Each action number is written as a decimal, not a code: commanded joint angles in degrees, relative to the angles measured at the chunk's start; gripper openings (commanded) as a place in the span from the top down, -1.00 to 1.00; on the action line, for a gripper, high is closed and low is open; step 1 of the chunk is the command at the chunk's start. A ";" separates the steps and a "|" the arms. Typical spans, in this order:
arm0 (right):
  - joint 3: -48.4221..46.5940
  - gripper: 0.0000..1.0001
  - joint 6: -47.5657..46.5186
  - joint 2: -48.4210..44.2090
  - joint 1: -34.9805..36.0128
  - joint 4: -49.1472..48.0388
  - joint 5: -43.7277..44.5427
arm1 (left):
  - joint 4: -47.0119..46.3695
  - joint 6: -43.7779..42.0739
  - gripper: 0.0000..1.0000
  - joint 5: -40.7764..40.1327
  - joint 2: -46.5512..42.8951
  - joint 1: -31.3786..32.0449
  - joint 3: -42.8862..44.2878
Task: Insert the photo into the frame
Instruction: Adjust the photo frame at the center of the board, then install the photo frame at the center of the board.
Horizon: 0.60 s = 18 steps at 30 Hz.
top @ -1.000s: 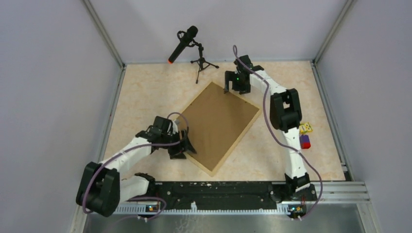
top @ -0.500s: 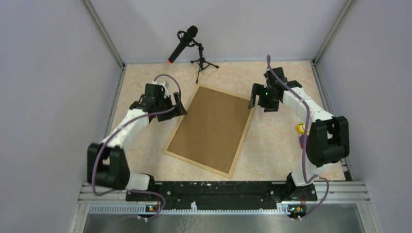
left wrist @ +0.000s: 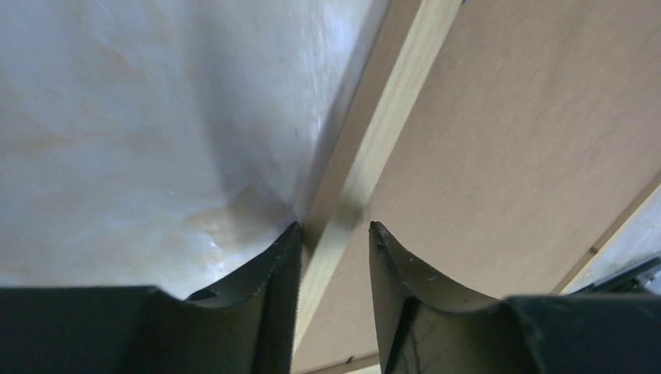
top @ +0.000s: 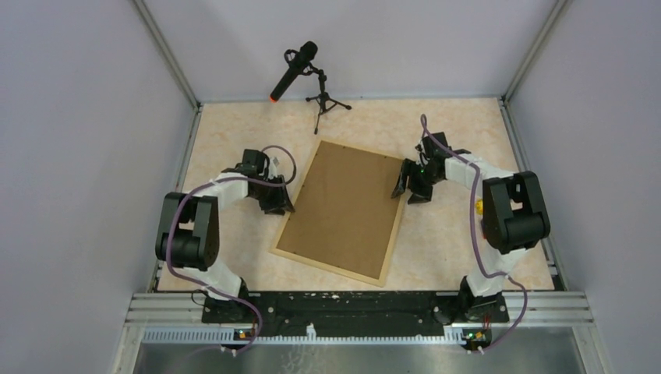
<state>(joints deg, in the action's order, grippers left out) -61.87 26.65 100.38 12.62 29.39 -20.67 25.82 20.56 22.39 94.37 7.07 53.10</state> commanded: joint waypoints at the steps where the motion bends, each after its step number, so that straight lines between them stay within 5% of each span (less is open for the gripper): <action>1: -3.73 -0.18 -0.83 0.29 0.21 0.28 3.48 | 2.12 0.35 0.30 -2.22 -3.17 3.94 -4.69; 5: -6.91 -0.06 -1.97 1.53 -1.24 3.49 8.09 | 3.40 2.46 0.59 -6.25 -4.32 5.67 -7.81; 18: -20.62 0.31 -5.97 10.61 -5.24 10.14 10.14 | 4.84 1.60 0.97 -11.14 -3.85 5.91 -6.96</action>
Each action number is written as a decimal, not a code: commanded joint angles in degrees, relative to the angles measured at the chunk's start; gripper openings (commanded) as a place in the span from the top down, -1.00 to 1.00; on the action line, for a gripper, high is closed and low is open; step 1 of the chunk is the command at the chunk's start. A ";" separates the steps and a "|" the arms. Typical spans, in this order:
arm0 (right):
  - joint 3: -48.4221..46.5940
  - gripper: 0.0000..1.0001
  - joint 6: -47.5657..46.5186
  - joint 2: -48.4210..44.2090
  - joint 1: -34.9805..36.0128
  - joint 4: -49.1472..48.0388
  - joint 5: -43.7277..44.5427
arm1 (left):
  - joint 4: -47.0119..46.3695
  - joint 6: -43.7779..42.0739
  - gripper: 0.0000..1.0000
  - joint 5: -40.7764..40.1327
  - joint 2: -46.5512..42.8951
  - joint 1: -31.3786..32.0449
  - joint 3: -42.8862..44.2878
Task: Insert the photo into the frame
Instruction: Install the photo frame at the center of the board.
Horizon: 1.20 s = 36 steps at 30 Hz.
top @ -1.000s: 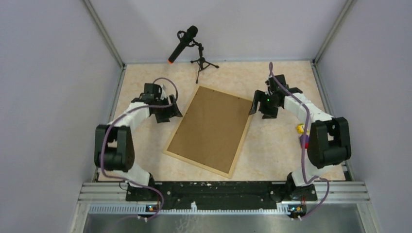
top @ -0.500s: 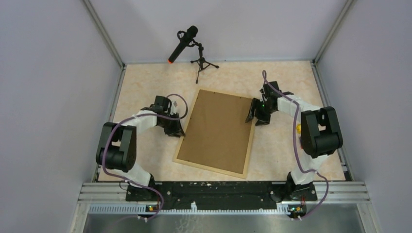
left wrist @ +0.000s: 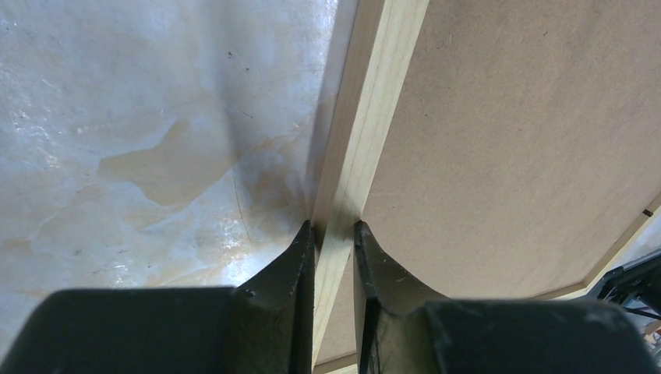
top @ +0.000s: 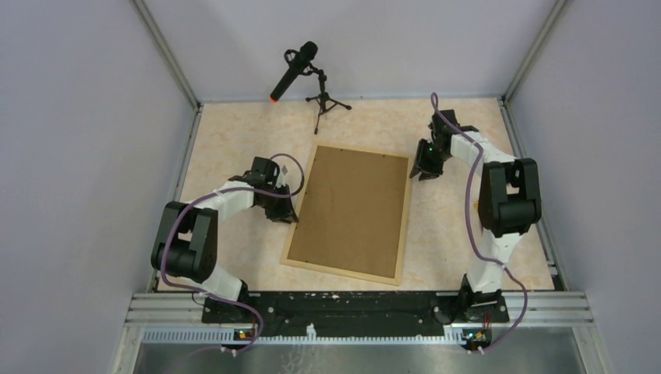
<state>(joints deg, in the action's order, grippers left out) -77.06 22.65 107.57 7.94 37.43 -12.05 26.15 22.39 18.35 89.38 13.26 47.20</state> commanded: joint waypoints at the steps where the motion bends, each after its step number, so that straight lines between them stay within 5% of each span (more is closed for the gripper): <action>1: -5.95 0.32 -2.00 4.09 -0.56 2.32 1.73 | 4.52 -0.32 1.00 -7.02 1.34 -0.32 -0.98; 36: 1.55 0.42 -0.97 5.90 1.39 -2.01 -0.15 | 3.99 -0.60 1.00 -6.45 1.41 -0.28 -0.88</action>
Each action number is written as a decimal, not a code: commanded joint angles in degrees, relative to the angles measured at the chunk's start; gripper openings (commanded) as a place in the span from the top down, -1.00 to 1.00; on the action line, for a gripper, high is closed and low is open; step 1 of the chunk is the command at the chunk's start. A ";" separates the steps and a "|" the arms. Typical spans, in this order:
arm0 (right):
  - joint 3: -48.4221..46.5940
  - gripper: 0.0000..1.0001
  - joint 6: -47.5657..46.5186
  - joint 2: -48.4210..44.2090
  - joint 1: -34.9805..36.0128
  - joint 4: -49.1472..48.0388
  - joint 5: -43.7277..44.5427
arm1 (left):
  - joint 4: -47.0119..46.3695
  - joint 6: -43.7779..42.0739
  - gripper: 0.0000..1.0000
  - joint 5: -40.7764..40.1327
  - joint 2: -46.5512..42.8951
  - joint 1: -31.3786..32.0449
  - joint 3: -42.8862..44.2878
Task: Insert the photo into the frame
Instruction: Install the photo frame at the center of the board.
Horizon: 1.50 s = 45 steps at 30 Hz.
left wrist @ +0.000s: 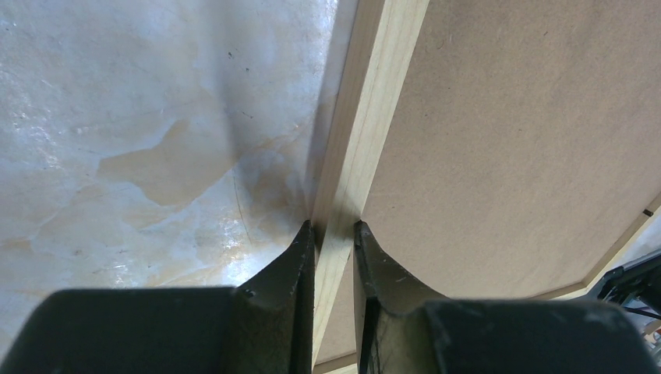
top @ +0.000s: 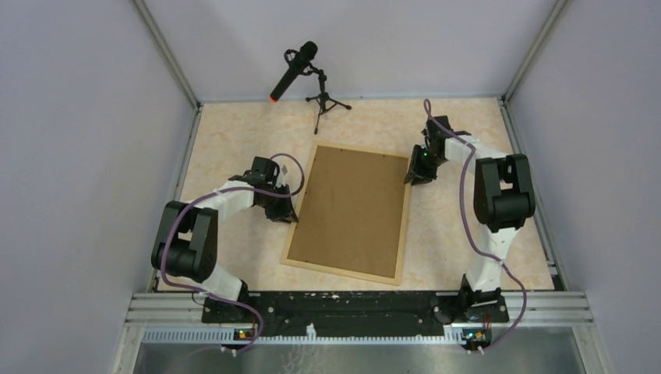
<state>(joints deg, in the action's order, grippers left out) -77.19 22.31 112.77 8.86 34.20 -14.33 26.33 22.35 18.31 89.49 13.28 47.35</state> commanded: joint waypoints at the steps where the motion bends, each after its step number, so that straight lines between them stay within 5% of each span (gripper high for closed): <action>1: 0.68 0.42 -0.68 0.21 0.35 1.76 2.19 | 3.82 -0.55 1.00 -6.40 1.22 -0.34 -1.03; 9: -2.14 0.37 -1.61 -5.16 -2.18 4.99 -0.86 | 3.71 -0.46 1.00 -6.21 1.31 -0.36 -1.03; 45: -2.98 0.40 -1.34 3.60 -1.39 0.85 1.41 | 3.73 -0.55 1.00 -6.29 0.76 -0.18 -1.28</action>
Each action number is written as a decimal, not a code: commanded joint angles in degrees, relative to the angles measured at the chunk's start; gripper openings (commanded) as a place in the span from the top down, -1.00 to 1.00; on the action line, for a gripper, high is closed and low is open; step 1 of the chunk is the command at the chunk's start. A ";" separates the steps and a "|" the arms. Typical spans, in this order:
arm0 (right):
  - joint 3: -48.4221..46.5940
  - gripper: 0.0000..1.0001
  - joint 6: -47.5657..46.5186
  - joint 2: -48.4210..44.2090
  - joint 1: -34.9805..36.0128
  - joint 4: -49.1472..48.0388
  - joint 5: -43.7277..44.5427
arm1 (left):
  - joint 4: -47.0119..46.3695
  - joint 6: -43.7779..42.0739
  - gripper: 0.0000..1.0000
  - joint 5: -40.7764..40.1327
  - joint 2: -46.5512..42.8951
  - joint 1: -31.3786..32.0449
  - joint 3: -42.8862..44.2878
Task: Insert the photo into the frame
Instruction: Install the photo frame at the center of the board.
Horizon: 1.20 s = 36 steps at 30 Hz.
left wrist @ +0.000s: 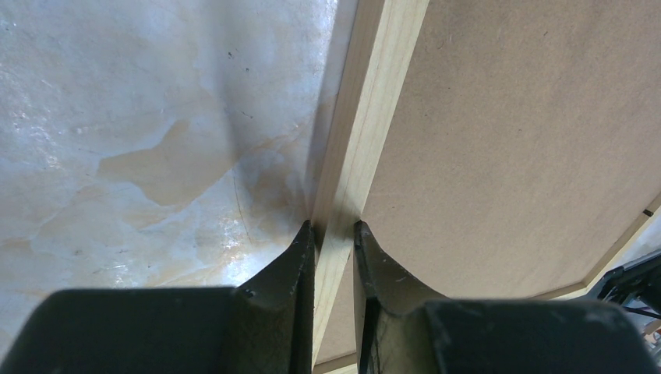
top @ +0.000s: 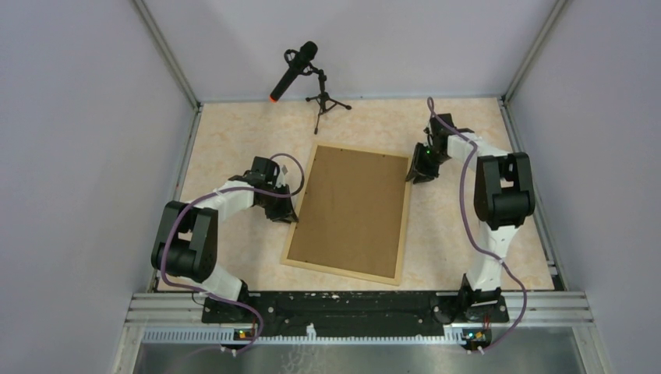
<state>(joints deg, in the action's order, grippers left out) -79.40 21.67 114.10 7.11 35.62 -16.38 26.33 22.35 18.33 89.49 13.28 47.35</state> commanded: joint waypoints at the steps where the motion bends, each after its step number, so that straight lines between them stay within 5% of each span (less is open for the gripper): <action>1: -0.58 0.40 -0.75 2.33 0.36 -0.43 3.46 | 3.71 -0.55 1.00 -6.27 0.75 -0.19 -1.27; 24: 8.75 0.40 0.80 -2.49 3.28 -2.64 7.21 | 3.55 -0.55 1.00 -5.77 0.88 -0.01 -1.28; 36: 4.64 0.41 4.35 5.88 7.28 -2.93 14.44 | 3.39 -0.88 1.00 -5.63 0.32 0.34 -1.44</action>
<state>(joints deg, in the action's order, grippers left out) -75.29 25.50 111.57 11.55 31.05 -7.92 26.30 22.35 18.06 89.47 13.54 47.35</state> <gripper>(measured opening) 0.295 0.237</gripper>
